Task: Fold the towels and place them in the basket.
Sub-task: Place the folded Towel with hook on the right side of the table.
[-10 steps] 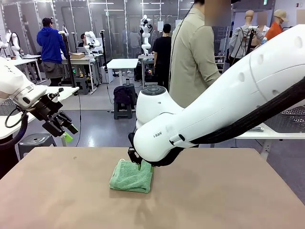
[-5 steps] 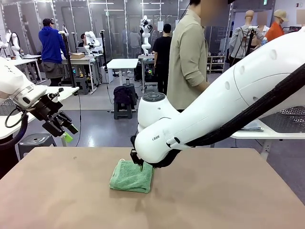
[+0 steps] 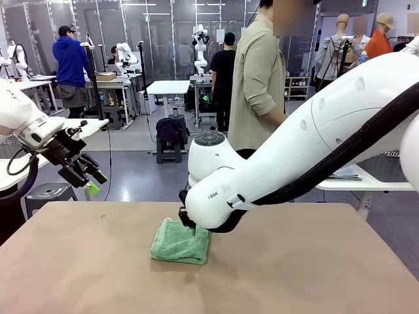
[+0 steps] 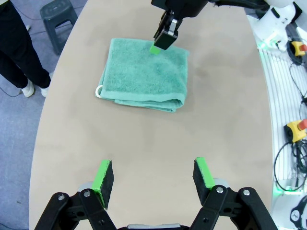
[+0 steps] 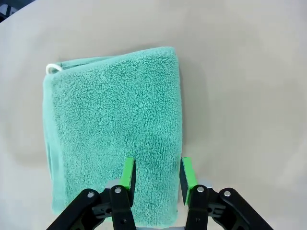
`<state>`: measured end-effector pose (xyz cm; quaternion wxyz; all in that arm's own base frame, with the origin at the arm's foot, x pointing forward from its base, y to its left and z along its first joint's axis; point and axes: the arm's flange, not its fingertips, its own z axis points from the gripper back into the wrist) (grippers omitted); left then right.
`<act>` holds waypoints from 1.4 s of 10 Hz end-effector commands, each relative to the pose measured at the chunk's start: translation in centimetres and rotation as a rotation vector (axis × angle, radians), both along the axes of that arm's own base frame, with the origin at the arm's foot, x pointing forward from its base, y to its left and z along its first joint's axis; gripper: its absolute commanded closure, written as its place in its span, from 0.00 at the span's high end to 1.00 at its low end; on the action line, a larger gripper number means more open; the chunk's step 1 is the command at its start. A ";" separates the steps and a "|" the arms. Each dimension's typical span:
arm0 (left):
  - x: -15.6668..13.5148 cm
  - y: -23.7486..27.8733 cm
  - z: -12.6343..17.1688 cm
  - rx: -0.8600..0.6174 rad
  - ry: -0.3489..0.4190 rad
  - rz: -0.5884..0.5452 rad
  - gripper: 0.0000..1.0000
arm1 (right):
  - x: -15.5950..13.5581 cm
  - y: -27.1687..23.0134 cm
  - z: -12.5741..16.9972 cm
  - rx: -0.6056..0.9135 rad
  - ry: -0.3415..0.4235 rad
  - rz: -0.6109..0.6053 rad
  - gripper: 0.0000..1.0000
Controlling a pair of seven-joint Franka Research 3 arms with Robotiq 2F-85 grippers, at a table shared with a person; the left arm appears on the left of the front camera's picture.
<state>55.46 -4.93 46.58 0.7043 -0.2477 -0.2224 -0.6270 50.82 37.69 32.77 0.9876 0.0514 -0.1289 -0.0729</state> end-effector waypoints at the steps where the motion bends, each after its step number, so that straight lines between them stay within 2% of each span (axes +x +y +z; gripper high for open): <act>1: 0.0 -0.1 0.1 0.002 0.005 0.016 0.84 | 0.7 0.1 -0.6 -0.001 -0.036 0.015 0.48; 12: 0.0 -0.1 0.1 0.002 0.005 0.016 0.84 | 1.1 0.1 -2.5 -0.058 -0.042 0.056 0.48; 13: 0.0 -0.1 0.1 0.002 0.005 0.016 0.84 | 1.1 0.1 -2.6 -0.054 -0.034 0.059 0.29; 14: 0.0 -0.1 0.1 0.002 0.005 0.016 0.84 | 1.1 0.1 -2.6 -0.049 -0.036 0.060 0.29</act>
